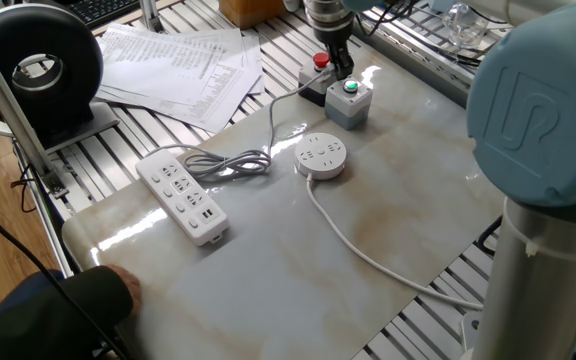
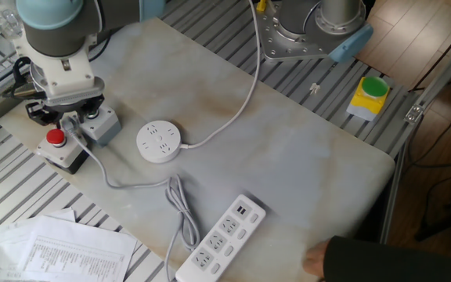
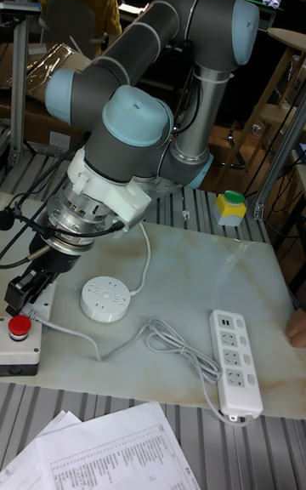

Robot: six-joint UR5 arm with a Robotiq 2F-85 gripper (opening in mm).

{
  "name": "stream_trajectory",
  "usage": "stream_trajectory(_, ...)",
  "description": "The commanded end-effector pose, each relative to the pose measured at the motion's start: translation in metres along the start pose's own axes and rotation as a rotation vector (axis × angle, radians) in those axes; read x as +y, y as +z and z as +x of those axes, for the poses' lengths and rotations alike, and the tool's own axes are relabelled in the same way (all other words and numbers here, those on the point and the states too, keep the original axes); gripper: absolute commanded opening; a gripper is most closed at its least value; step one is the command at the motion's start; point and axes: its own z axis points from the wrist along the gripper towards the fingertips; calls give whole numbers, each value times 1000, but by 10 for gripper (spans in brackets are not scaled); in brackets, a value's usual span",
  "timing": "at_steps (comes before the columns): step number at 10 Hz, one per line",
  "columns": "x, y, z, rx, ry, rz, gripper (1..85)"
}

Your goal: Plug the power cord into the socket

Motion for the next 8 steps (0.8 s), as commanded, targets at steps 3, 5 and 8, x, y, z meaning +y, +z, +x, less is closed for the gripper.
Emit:
stream_trajectory(3,-6,0,-9,-40,64,19,23)
stream_trajectory(5,-4,-7,-4,-46,73,5,10)
stream_trajectory(8,-11,-42,6,-38,114,-18,10)
